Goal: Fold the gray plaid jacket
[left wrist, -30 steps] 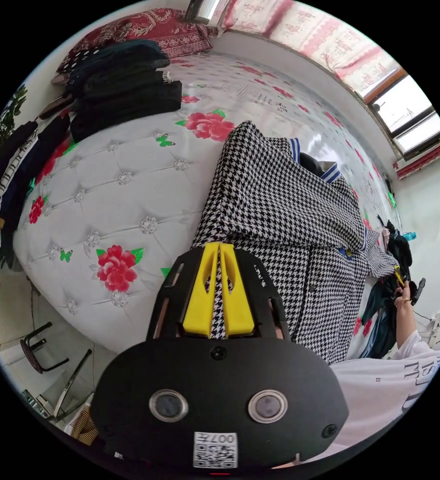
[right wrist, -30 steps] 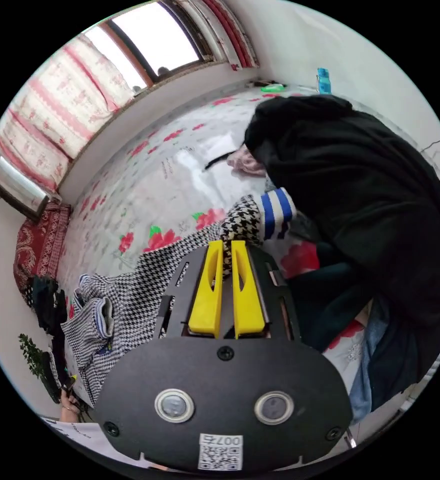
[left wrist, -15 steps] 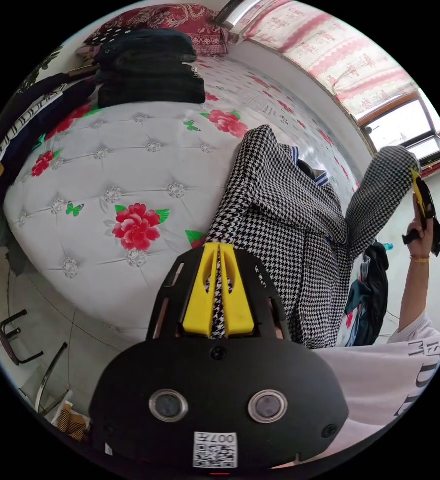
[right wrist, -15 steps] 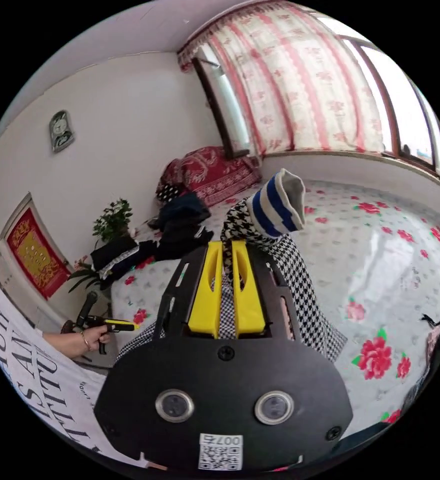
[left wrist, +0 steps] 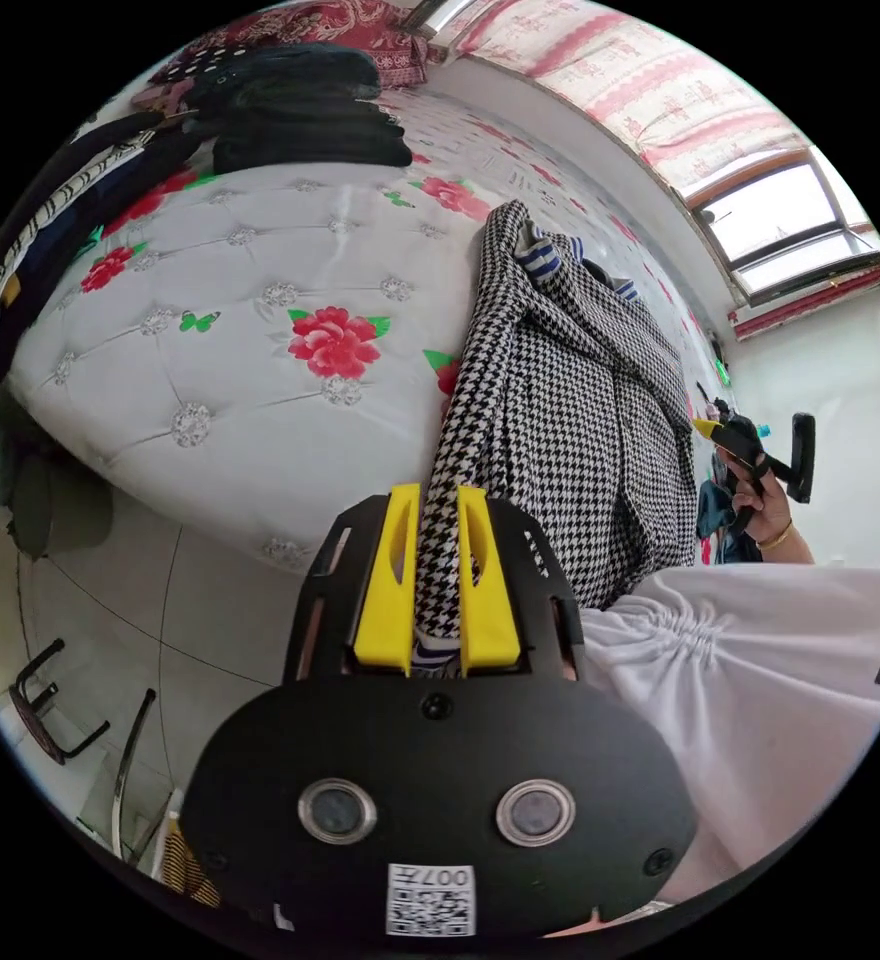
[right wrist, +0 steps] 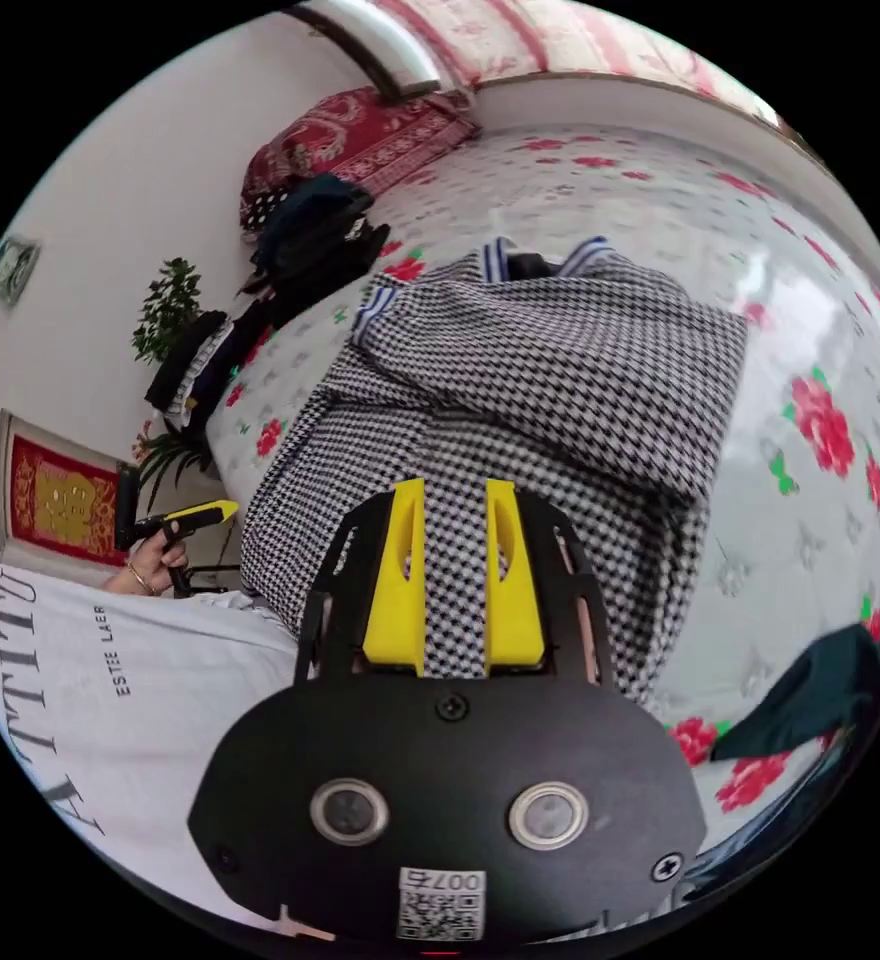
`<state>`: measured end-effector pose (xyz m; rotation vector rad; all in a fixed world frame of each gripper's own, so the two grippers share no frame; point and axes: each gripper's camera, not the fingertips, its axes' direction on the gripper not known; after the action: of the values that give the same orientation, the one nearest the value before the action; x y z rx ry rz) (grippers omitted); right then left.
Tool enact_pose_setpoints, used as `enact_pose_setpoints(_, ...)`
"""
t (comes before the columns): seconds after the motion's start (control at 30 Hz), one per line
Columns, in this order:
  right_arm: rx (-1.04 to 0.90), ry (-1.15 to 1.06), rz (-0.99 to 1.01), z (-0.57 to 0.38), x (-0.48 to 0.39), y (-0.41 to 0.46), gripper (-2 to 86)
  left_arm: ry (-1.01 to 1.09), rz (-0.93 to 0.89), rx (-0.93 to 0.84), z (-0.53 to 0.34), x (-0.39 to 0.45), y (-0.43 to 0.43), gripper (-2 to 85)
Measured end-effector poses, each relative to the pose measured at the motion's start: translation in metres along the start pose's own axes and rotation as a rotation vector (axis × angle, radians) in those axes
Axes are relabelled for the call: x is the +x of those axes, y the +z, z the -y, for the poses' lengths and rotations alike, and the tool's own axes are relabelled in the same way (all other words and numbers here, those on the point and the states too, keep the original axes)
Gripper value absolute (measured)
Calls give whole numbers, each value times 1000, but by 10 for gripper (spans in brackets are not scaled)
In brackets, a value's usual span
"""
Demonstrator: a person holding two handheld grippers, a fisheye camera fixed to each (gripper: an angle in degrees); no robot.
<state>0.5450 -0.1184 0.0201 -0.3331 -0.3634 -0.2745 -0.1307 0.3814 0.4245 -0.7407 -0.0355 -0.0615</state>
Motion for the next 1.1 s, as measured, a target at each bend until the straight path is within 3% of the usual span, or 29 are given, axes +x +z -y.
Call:
enact_pose_setpoints(0.17,11,332,-64,-131,97,-48,90,-12,-32,-55,-30,-13,2,110)
enact_pose_setpoints(0.37,-91,413,-11,-220,128,-51,94,71,-15,-151,-48,9,37,136)
enact_pose_setpoints(0.57,-234,342,227,-214,136,-19,74,89,4,-284,-20,15,80,129)
enact_pose_setpoints(0.77,-294,276,264,-206,154,-32,48,179,-83,-380,-2,20,68,64)
enact_pose_setpoints(1.1,-71,269,541,-169,207,-137,13,321,-455,-142,85,36,-31,53)
